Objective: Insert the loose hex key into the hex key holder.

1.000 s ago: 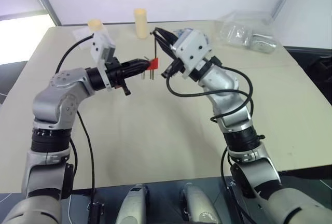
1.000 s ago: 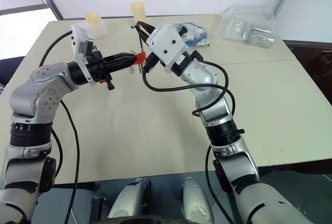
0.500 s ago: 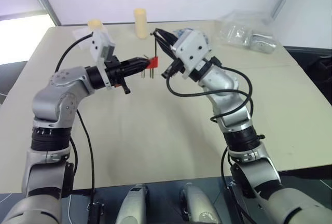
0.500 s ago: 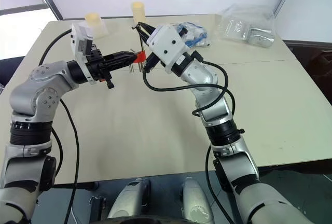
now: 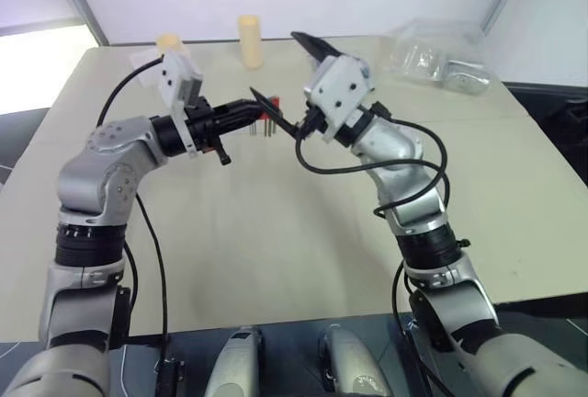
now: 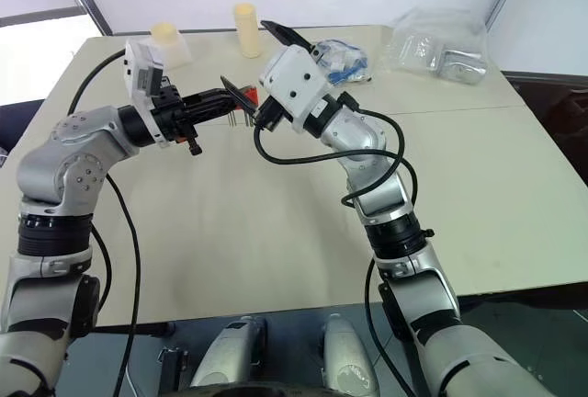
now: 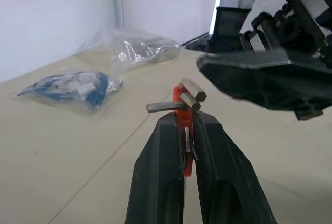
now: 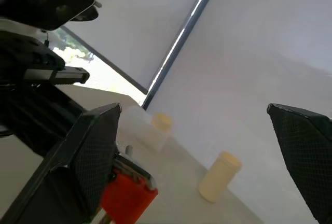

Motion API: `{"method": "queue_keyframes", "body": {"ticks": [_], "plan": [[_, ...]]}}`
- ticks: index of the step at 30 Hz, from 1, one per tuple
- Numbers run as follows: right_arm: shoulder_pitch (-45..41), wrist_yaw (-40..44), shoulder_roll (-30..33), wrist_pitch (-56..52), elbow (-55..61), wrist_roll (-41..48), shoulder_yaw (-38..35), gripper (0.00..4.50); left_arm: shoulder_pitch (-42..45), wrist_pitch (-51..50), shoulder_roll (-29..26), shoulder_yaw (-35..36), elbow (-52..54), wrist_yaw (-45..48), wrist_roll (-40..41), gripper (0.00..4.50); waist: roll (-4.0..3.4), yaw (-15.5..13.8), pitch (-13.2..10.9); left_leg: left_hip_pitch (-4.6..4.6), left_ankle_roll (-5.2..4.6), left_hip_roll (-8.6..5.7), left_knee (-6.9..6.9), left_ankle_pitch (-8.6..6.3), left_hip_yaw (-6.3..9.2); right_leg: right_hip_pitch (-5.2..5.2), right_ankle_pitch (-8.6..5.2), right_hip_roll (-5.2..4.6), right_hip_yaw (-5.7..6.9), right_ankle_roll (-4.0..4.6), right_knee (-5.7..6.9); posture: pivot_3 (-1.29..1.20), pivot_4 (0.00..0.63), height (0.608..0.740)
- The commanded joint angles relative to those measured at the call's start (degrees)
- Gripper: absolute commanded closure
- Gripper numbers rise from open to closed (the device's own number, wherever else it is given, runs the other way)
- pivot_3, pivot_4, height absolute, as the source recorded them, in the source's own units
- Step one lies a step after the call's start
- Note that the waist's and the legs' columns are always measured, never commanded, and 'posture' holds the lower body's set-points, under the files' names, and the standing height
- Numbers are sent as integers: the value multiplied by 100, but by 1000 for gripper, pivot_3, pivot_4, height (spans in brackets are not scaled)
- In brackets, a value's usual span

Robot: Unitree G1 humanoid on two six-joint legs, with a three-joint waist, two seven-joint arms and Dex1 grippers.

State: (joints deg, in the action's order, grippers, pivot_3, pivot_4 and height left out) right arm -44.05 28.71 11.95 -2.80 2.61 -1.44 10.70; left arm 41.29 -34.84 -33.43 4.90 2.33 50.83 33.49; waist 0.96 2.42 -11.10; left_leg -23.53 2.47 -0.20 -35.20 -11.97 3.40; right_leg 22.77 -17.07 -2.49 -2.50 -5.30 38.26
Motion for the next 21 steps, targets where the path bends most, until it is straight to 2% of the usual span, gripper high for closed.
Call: {"method": "queue_keyframes", "body": {"ticks": [1,7,12,16,18,21], "plan": [[150,285,175,-155,557,245,-56,58,139,92,10,138,111,2,71,4500,0,-8,0,0,0,0,0,0,0,-1,0,0,0,0,-1,0,150,740],[609,578,711,-614,1130,563,-409,58,8,-34,151,73,218,-35,171,4500,0,-19,0,0,0,0,-1,0,0,-2,0,-1,0,0,-2,0,150,740],[831,700,1291,-847,1281,723,-837,58,-299,-539,405,21,430,-230,451,4500,0,-24,0,0,-1,-1,-1,0,0,-4,0,-2,0,0,-4,0,150,740],[672,1053,1987,-1093,1467,928,-1232,58,-641,-824,617,-68,518,-400,526,4500,0,-8,0,0,-1,1,0,0,0,-2,0,-1,0,0,-4,0,150,740],[764,1656,2639,-1187,1750,1023,-1210,58,-790,-971,803,-95,483,-543,590,4500,-4,-29,-3,0,-1,-1,0,0,-2,-4,0,-4,-1,0,-6,0,150,740],[922,1896,3017,-1272,2000,1102,-1125,58,-888,-1210,1079,-71,388,-734,734,4500,-2,-36,-2,0,-4,-1,-1,-2,1,-8,-1,-4,1,-1,-13,0,150,740]]}}
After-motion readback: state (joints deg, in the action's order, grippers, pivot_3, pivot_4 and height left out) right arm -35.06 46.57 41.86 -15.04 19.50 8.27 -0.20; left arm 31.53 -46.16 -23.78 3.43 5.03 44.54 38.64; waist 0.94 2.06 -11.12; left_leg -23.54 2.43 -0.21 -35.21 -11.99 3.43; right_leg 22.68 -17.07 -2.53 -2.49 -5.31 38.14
